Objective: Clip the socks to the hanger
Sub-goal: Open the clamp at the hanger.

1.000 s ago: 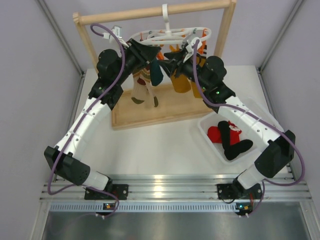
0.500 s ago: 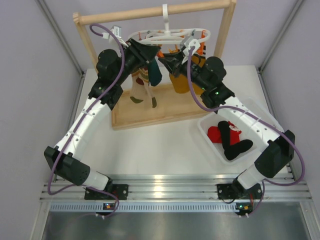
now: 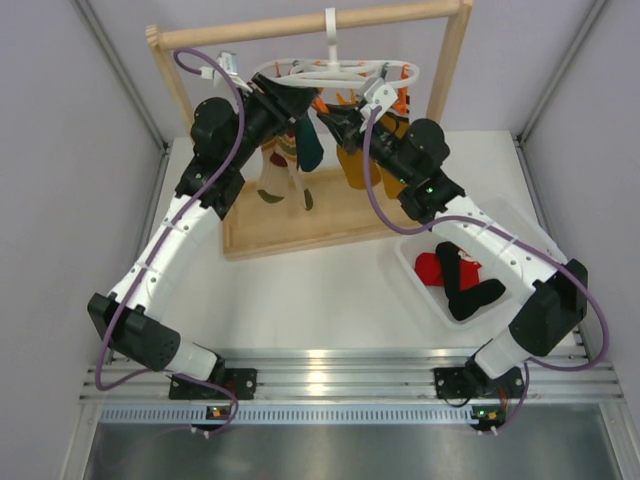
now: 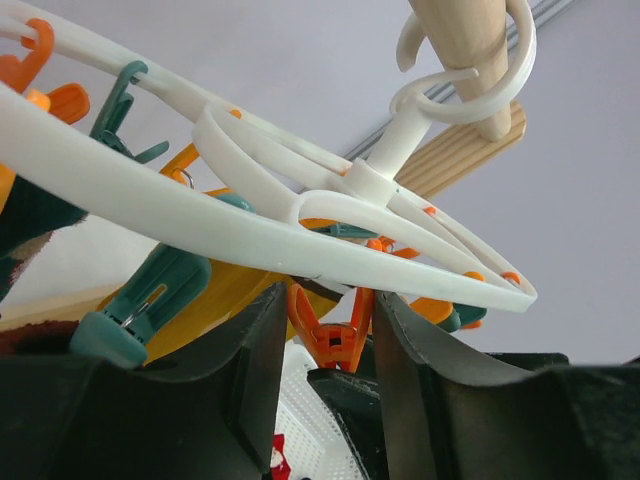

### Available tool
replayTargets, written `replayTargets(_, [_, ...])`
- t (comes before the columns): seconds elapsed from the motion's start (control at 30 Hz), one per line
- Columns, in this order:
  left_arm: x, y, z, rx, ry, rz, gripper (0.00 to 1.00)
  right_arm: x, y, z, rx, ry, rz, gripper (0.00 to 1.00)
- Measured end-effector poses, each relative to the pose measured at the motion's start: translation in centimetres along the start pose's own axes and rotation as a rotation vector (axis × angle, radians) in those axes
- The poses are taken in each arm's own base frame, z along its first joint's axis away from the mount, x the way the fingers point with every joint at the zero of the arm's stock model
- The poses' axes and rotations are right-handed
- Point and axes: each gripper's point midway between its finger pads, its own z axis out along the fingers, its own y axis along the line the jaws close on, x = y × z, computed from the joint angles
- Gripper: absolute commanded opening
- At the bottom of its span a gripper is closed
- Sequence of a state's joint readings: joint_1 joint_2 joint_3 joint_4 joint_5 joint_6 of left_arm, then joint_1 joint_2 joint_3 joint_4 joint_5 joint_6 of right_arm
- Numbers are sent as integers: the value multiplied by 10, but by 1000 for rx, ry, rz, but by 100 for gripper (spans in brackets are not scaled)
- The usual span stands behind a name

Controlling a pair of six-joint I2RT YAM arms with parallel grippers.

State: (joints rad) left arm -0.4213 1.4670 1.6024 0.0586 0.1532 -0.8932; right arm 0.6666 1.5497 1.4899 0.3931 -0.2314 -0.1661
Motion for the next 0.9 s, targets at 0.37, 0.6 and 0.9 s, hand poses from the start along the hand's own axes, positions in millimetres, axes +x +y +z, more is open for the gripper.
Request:
replayTargets(0.37, [-4, 3, 0, -12, -8, -24, 21, 4, -2, -1, 10, -2, -26, 0])
replayTargets(0.6, [-4, 2, 0, -8, -6, -24, 0, 4, 0, -1, 2, 0, -24, 54])
replayTargets(0.9, [-5, 3, 0, -6, -3, -14, 0, 29, 6, -6, -29, 97, 11, 66])
